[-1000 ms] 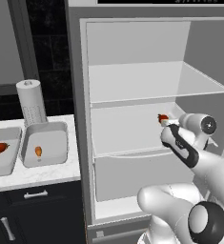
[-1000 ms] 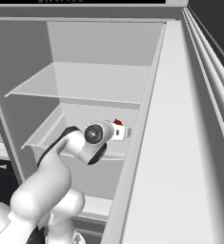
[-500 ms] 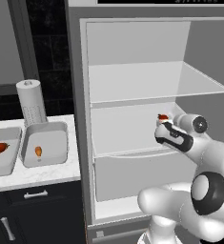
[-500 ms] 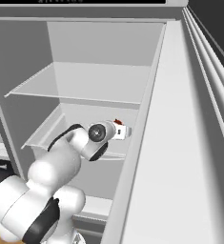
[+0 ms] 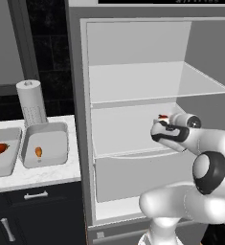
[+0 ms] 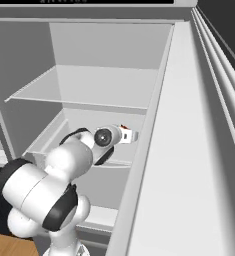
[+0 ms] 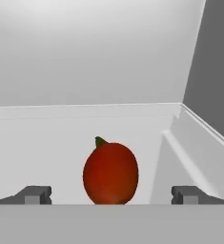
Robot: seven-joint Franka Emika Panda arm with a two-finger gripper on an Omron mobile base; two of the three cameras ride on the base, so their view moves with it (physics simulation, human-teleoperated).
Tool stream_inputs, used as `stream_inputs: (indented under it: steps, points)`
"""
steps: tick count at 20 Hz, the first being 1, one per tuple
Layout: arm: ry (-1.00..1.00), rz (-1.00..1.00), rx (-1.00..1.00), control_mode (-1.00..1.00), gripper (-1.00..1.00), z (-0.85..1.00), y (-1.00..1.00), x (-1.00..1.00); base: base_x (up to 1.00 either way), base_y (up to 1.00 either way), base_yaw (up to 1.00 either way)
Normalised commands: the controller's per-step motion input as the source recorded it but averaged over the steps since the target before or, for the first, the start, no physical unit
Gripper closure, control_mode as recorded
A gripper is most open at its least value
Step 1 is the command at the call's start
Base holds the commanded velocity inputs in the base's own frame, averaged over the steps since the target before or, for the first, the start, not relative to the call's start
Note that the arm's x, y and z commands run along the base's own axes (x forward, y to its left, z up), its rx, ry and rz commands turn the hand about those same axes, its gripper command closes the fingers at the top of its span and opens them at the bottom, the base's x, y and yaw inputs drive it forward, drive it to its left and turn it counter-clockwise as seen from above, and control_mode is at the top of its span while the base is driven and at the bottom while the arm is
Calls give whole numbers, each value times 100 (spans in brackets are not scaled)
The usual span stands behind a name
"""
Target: Place one tomato and one chicken drumstick in each tupperware on the nearby counter, to pack two identical lunches.
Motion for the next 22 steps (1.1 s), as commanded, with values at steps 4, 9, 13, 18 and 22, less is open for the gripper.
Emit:
stream_inputs:
  steps: [4, 9, 13, 18, 22]
  points:
    - [0, 0, 0, -100, -100, -23, -1, 30, 0, 0, 0]
    - [0, 1, 0, -100, -100, -22, -8, 24, 0, 0, 0]
    - [0, 2, 0, -100, -100, -32, -6, 11, 0, 0, 0]
    - [0, 1, 0, -100, 100, -34, 0, 11, 0, 0, 0]
    - [0, 0, 0, -100, 100, -3, 0, 11, 0, 0, 0]
